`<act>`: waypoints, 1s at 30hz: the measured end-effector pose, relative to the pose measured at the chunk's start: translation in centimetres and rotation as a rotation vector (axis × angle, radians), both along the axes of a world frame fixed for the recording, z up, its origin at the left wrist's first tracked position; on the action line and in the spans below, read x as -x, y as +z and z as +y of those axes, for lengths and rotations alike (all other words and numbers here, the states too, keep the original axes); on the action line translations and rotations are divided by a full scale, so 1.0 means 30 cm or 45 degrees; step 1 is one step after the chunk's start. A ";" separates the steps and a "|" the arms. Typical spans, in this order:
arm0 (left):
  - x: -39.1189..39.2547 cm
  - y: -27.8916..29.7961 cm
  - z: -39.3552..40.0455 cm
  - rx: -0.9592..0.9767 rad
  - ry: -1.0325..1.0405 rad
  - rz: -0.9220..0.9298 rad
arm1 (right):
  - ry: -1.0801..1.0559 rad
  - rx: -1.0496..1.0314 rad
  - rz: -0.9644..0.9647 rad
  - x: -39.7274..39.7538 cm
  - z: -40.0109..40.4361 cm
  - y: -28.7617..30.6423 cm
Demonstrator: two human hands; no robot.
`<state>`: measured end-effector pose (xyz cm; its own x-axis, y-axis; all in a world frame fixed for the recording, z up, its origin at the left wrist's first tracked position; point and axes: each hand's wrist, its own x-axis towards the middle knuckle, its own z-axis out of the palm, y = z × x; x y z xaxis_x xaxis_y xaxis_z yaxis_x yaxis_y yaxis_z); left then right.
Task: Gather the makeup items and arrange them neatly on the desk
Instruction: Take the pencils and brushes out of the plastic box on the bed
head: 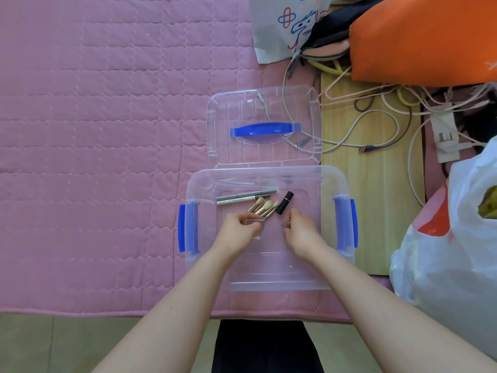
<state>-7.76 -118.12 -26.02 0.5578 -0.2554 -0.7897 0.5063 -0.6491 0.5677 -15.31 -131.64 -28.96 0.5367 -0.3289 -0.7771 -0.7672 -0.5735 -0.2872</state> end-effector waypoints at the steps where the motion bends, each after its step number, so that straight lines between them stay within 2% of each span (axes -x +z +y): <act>1: -0.009 0.006 -0.002 -0.011 0.047 -0.010 | -0.086 -0.024 -0.016 -0.003 -0.002 0.001; 6: -0.062 0.001 -0.022 -0.100 0.227 0.049 | -0.585 -0.151 -0.098 -0.033 -0.008 0.012; 8: -0.077 -0.014 -0.026 -0.131 0.213 0.050 | -0.804 -0.207 -0.136 -0.052 -0.007 0.016; 11: -0.087 -0.043 -0.029 -0.316 -0.095 -0.201 | -0.993 -0.199 -0.182 -0.080 -0.010 0.018; 15: -0.086 -0.054 -0.035 -0.539 -0.469 -0.660 | -1.026 -0.072 -0.234 -0.102 -0.006 -0.007; 17: -0.082 -0.064 -0.033 -0.576 -0.632 -0.794 | -0.996 -0.034 -0.216 -0.110 0.003 -0.026; 21: -0.084 -0.086 -0.014 -0.686 -0.888 -0.813 | -0.744 0.120 -0.125 -0.127 0.010 -0.049; 26: -0.085 -0.110 -0.010 -0.750 -1.038 -0.754 | -0.318 0.361 -0.080 -0.106 0.012 -0.040; 30: -0.077 -0.126 -0.008 -0.781 -1.088 -0.726 | 0.048 0.381 -0.227 -0.089 -0.001 -0.003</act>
